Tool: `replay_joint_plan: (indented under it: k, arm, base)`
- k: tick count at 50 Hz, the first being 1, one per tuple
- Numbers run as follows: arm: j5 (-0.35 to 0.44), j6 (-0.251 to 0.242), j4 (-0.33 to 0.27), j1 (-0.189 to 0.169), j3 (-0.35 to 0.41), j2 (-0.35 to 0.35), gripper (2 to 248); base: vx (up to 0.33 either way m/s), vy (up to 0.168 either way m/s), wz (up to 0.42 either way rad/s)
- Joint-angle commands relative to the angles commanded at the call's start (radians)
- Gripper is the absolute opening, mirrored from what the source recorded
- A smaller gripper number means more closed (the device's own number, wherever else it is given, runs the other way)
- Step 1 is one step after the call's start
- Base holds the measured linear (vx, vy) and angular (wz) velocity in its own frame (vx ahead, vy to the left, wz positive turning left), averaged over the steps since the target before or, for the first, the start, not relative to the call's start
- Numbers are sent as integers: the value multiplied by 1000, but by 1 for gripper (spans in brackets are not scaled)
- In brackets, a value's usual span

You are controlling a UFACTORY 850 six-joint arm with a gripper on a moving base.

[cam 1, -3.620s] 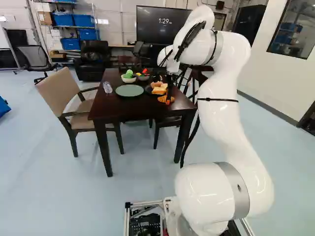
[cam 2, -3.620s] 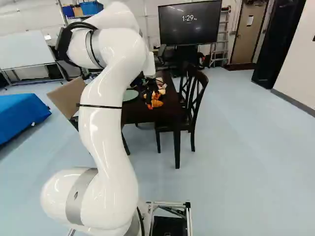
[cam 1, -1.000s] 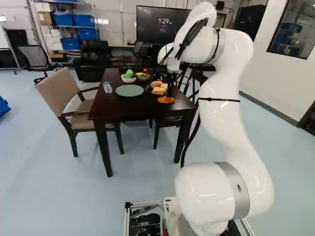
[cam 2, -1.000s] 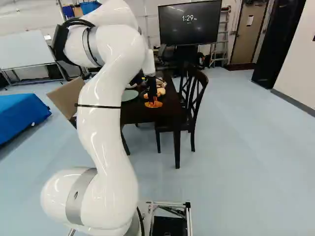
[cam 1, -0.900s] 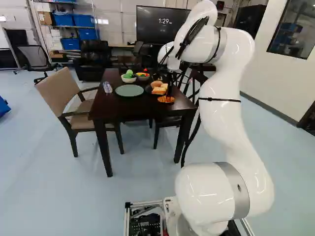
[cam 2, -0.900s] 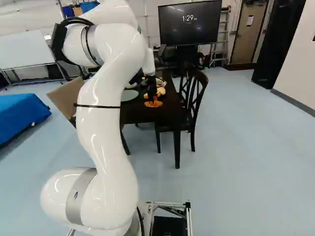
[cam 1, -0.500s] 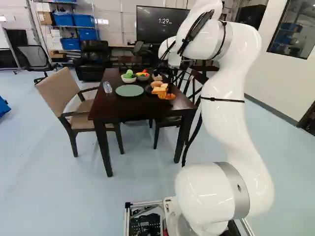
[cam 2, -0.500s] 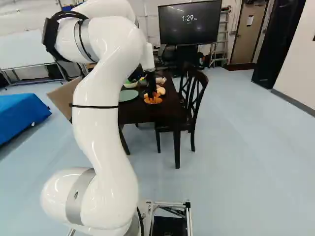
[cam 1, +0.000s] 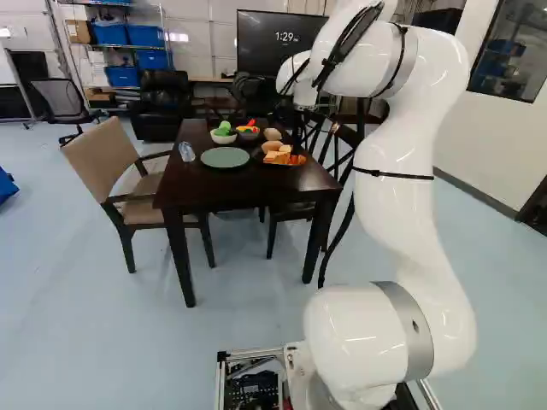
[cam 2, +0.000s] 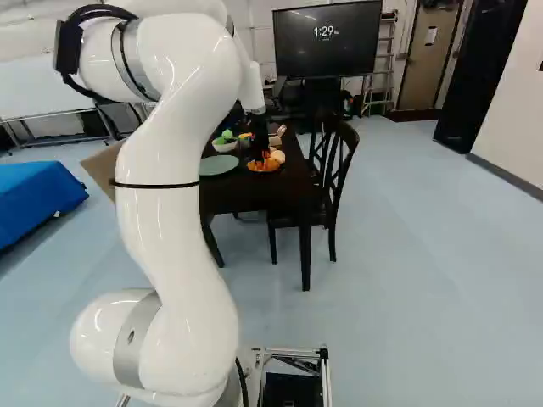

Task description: Move the croissant to the empty plate

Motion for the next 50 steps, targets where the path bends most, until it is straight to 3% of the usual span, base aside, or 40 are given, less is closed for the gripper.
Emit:
replay_joint_plan:
  k: [22, 50]
  arm:
    - [0, 0, 0, 11, 4, 51, 108]
    - [0, 0, 0, 89, -77, 47, 108]
  base:
    - [0, 0, 0]
    - [0, 0, 0]
